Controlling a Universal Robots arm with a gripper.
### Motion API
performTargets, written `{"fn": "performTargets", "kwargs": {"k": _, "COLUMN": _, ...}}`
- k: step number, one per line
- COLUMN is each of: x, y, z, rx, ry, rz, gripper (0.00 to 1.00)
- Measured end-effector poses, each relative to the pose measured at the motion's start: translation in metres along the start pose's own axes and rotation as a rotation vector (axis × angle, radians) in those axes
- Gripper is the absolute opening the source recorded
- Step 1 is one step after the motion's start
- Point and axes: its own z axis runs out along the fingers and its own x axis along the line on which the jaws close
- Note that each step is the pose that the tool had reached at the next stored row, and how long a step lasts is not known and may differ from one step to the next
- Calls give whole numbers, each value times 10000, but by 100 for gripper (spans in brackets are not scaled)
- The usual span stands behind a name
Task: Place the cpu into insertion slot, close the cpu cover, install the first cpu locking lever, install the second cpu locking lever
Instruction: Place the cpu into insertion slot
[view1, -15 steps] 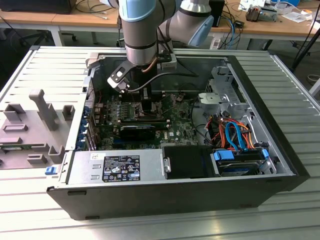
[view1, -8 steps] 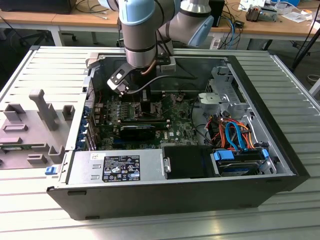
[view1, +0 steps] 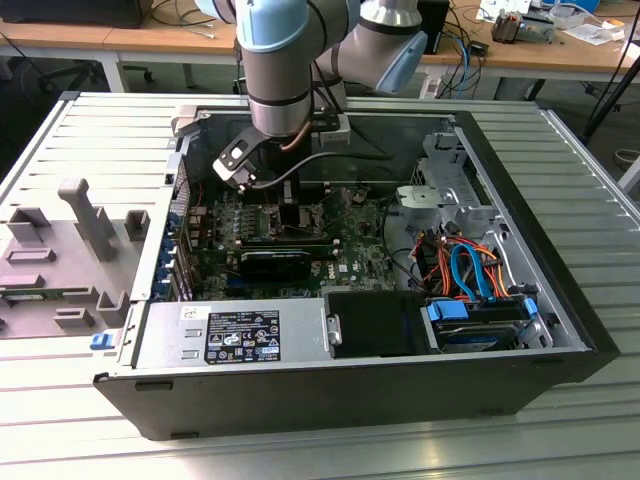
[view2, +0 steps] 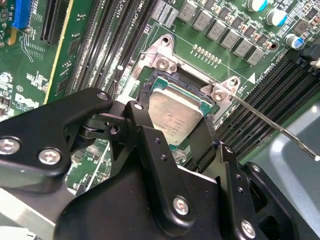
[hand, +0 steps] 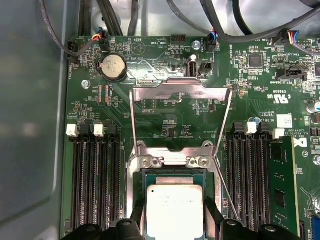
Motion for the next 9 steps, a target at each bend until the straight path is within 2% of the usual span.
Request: {"fn": "performTargets", "kwargs": {"k": 9, "x": 0, "y": 5, "z": 17, "rx": 0, "ry": -2, "rz": 29, "gripper": 55}}
